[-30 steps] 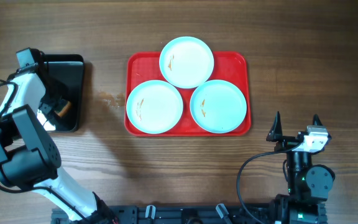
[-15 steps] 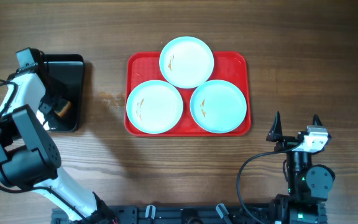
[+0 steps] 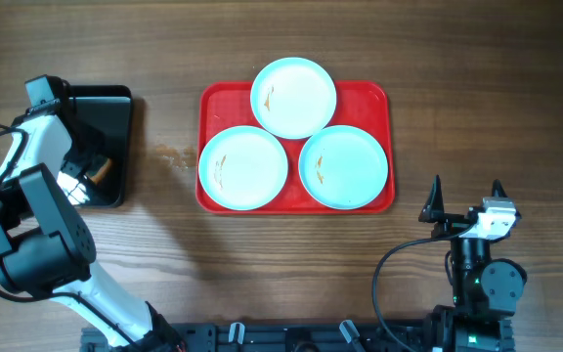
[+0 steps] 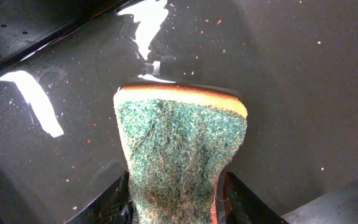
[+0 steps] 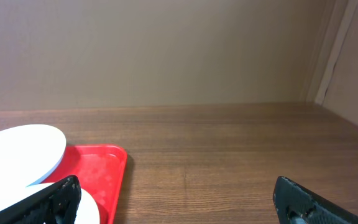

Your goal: Clean dirty plates on tray and stack at the side

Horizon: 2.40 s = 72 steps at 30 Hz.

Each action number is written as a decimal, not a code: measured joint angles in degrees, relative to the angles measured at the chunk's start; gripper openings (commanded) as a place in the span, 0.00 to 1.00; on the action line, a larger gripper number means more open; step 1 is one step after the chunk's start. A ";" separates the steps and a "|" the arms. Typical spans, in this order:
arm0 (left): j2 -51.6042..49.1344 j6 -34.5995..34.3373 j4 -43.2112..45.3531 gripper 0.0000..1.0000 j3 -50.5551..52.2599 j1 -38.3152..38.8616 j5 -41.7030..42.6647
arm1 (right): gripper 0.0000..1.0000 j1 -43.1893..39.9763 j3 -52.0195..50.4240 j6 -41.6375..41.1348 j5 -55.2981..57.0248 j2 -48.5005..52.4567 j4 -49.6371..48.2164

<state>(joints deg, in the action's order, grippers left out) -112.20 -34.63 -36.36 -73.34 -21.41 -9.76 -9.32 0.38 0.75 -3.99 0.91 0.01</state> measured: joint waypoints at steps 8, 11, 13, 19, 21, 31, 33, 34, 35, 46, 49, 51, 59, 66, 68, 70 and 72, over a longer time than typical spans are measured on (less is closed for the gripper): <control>-0.11 -0.02 -0.02 0.45 0.00 0.00 0.00 | 1.00 0.00 0.00 0.00 0.00 0.00 0.00; -0.11 0.00 0.02 0.45 0.00 0.00 0.00 | 1.00 0.00 0.00 0.00 0.00 0.00 0.00; -0.11 0.00 0.13 0.45 0.00 0.00 0.00 | 1.00 0.00 0.00 0.00 0.00 0.00 0.00; -0.11 -0.02 0.46 0.46 0.00 -0.02 0.00 | 1.00 0.00 0.00 0.00 0.00 0.00 0.00; -0.11 0.00 0.44 0.47 0.00 -0.11 0.02 | 1.00 0.00 0.00 0.00 0.00 0.00 0.00; -0.11 -0.02 0.44 0.47 0.00 -0.98 0.17 | 1.00 0.00 0.00 0.00 0.00 0.00 0.00; -0.11 0.00 0.42 0.47 0.00 -1.42 0.20 | 1.00 0.00 0.00 0.00 0.00 0.00 0.00; -0.11 0.00 0.39 0.46 0.00 -1.66 0.46 | 1.00 0.00 0.00 0.00 0.00 0.00 0.00; -0.11 -0.02 0.39 0.46 0.00 -1.84 0.68 | 1.00 0.00 0.00 0.00 0.00 0.00 0.00; -0.11 0.00 0.35 0.43 0.00 -2.01 3.54 | 1.00 0.00 0.00 0.00 0.00 0.00 0.00; -0.11 0.00 0.35 0.43 0.00 -2.01 4.37 | 1.00 0.00 0.00 0.00 0.00 0.00 0.00; -0.11 0.00 0.33 0.42 0.00 -2.01 4.74 | 1.00 0.00 0.00 0.00 0.00 0.00 0.00; -0.11 -0.13 -0.02 0.06 0.00 -2.01 5.38 | 1.00 0.00 0.00 0.00 0.00 0.00 0.00; -0.11 -0.13 -0.11 0.04 0.00 -2.01 5.62 | 1.00 0.00 0.00 0.00 0.00 0.00 0.00; -0.11 -0.13 -0.17 0.04 0.00 -2.01 5.62 | 1.00 0.00 0.00 0.00 0.00 0.00 0.00; -0.11 -0.13 -0.52 0.04 0.00 -2.01 5.62 | 1.00 0.00 0.00 0.00 0.00 0.00 0.00; -0.02 -0.13 -1.01 0.04 0.00 -2.01 5.62 | 1.00 0.00 0.00 0.00 0.00 0.00 0.00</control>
<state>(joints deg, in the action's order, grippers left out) -112.22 -34.76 -37.36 -73.34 -23.42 -4.14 -9.32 0.38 0.75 -3.99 0.91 0.01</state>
